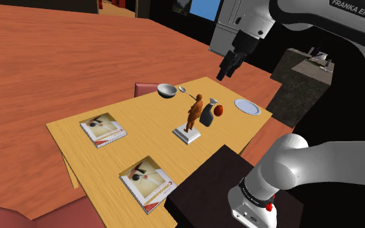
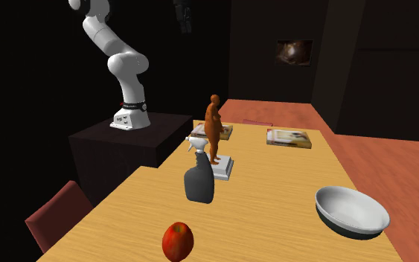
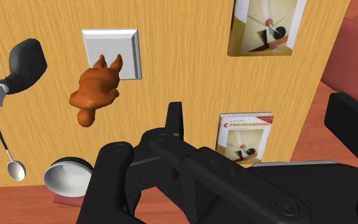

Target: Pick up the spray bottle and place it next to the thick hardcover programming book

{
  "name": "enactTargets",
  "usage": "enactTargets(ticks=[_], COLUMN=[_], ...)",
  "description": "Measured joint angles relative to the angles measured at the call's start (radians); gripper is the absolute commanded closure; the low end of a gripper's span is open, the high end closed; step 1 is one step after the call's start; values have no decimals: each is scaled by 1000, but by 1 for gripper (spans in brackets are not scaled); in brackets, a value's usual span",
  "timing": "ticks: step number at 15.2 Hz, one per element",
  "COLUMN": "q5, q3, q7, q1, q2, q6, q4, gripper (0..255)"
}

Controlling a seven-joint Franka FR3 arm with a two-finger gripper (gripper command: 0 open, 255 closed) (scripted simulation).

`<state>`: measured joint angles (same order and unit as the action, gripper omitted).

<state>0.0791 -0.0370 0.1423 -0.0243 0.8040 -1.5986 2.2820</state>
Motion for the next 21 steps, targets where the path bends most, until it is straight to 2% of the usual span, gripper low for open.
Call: enactTargets(ticks=[3, 11, 21], q5=[-12, -75, -100], q3=[-18, -125, -269], q7=[19, 124, 265], q1=[-8, -52, -88], q2=[-19, -139, -404], q6=[-29, -210, -440], q4=[13, 85, 60], gripper=[0, 0, 0])
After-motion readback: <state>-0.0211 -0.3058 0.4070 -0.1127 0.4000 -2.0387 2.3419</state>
